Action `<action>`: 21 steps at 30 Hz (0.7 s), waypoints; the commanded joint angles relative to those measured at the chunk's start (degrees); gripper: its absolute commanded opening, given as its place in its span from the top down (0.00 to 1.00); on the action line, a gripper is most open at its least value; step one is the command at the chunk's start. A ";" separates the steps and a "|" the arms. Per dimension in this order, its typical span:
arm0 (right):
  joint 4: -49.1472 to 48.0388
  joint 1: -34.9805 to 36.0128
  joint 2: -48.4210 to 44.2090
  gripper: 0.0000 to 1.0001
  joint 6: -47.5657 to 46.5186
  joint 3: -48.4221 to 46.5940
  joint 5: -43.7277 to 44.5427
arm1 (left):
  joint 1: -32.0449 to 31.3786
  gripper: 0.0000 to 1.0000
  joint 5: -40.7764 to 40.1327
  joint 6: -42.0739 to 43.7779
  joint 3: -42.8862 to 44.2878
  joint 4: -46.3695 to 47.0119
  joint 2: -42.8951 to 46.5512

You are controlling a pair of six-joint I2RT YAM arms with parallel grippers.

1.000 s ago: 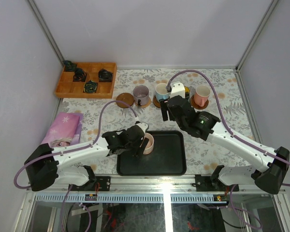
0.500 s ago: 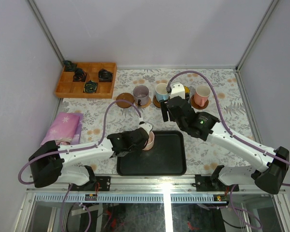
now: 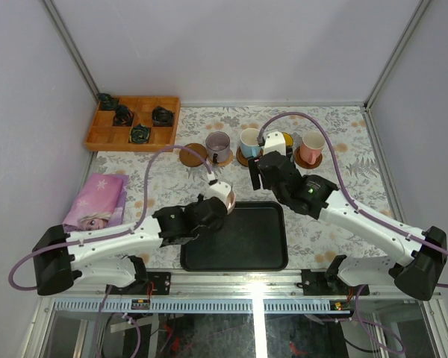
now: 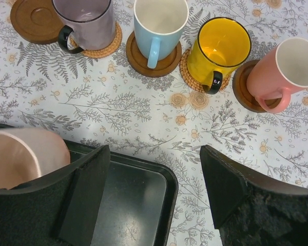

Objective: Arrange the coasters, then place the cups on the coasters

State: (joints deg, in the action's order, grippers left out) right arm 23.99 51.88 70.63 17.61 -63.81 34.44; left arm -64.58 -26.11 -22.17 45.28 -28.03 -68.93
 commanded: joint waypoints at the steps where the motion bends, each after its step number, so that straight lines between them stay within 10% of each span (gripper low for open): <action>1: -3.54 -0.40 -1.62 0.22 0.60 -0.16 1.76 | -0.20 1.00 -13.89 1.42 5.51 3.13 4.58; 21: -4.32 -9.13 1.17 0.21 0.25 -3.71 -0.86 | 41.00 1.00 6.16 7.16 10.71 20.75 -7.54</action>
State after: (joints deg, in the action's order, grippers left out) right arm 21.96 45.80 71.99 17.58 -64.47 34.59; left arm -28.38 -26.41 -17.37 51.66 -19.86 -73.28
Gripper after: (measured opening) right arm 0.786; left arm 0.143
